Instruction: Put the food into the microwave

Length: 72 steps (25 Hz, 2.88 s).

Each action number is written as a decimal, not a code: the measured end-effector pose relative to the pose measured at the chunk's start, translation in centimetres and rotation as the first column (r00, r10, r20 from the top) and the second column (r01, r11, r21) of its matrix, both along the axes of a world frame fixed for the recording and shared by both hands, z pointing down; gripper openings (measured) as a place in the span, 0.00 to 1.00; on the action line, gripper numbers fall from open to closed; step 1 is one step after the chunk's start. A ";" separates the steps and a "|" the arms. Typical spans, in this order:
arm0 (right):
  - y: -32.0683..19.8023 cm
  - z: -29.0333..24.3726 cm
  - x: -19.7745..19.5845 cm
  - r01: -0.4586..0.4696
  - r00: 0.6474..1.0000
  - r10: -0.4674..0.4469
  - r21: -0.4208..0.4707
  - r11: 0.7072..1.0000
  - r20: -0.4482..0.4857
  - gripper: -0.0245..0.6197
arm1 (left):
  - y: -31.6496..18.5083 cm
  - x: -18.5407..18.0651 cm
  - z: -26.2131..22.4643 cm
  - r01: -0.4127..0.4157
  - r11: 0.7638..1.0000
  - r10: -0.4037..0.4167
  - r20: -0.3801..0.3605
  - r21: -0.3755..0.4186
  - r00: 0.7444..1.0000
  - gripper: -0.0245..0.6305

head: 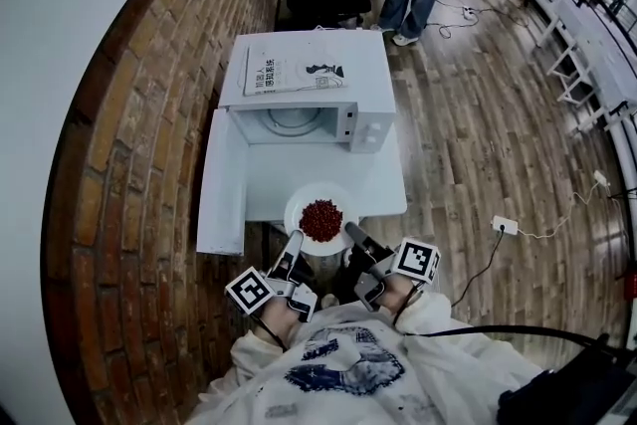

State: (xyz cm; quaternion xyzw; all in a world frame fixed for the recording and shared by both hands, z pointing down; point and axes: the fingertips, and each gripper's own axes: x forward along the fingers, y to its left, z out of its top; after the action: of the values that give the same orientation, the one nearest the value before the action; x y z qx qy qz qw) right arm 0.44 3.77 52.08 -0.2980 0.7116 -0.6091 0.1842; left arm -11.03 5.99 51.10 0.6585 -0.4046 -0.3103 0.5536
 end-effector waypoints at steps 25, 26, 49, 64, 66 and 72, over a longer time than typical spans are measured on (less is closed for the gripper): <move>-14.5 2.3 -0.4 0.175 0.985 -0.173 -0.108 0.979 0.027 0.08 | -13.0 0.6 1.3 0.193 0.979 -0.196 -0.062 -0.058 0.979 0.07; -14.9 2.6 -0.2 0.186 0.983 -0.185 -0.104 0.977 0.018 0.08 | -13.2 0.6 1.6 0.200 0.978 -0.203 -0.053 -0.063 0.978 0.07; -19.0 4.9 -1.8 0.205 0.978 -0.207 -0.164 0.965 0.009 0.08 | -17.3 -0.9 3.7 0.225 0.970 -0.231 -0.058 -0.090 0.971 0.07; -23.1 9.8 -4.4 0.116 0.992 -0.122 -0.211 0.971 -0.016 0.08 | -21.8 -4.4 9.9 0.115 0.976 -0.115 0.010 -0.185 0.993 0.07; -23.6 10.5 -4.8 0.110 0.993 -0.116 -0.218 0.970 -0.012 0.08 | -22.4 -4.8 10.4 0.111 0.978 -0.111 0.014 -0.178 0.994 0.07; -24.9 12.4 -5.8 0.097 0.995 -0.102 -0.227 0.969 -0.013 0.08 | -23.8 -5.9 12.5 0.107 0.975 -0.106 0.013 -0.195 0.994 0.07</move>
State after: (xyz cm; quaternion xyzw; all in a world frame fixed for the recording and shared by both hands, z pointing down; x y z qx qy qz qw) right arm -5.31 -21.09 64.52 -0.2885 0.6540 -0.6907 0.1094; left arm -16.88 -17.76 63.62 0.5788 -0.4684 -0.2974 0.5976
